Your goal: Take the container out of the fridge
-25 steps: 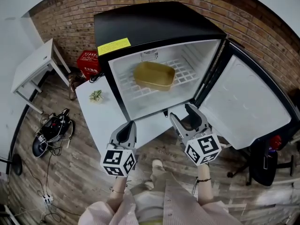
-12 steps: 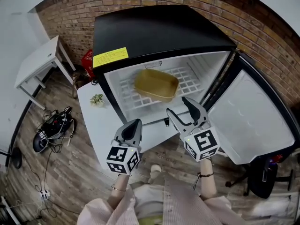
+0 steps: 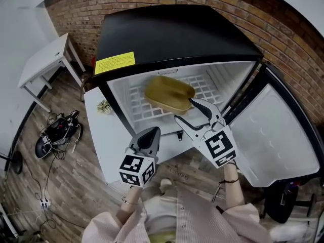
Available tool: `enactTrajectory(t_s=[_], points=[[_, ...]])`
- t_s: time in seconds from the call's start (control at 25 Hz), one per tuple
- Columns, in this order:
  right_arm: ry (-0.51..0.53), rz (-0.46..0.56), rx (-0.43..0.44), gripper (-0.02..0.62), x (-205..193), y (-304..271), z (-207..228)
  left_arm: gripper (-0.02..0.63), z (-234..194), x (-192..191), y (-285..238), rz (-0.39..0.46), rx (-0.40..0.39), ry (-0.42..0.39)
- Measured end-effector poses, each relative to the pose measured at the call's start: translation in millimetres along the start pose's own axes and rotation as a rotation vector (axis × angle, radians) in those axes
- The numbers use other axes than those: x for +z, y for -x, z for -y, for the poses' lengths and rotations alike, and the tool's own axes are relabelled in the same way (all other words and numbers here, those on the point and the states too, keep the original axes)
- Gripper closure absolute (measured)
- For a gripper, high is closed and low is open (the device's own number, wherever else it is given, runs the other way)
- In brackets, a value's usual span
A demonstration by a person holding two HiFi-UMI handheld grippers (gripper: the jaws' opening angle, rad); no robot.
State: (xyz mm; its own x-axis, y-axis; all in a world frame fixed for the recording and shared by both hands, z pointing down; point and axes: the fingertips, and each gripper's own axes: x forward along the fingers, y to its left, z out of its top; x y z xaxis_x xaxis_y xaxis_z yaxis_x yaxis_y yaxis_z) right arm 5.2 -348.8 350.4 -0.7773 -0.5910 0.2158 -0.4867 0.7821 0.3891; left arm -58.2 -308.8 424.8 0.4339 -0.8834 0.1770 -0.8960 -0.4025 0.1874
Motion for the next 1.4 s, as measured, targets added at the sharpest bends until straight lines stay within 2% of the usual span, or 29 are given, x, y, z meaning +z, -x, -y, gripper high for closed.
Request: enactTrajectory(t_s=[0.32,0.68,0.96,1.12,1.4], points=[[0.131,-0.097,0.136,0.341,-3,-20,-3,0.615,5,-1,-10,-0.009,-0.026,-0.012],[0.259,-0.292,0.240,0.357,-21,-29,-7,0.615,12,-1,-21,-0.031,-0.083,0.003],[0.315,-0.364,0.279,0.401,-30,-33,-13,0.615,17,-2,-25,-0.043,-0.123,0.008],[0.350,-0.396,0.291,0.454,-33,-34,-17,0.615,18,0,-25,-0.042,-0.138,0.006],[0.371,-0.433,0.313,0.501,-36,-36,-19,0.615,19,3,-25,-0.036,-0.154,-0.004]])
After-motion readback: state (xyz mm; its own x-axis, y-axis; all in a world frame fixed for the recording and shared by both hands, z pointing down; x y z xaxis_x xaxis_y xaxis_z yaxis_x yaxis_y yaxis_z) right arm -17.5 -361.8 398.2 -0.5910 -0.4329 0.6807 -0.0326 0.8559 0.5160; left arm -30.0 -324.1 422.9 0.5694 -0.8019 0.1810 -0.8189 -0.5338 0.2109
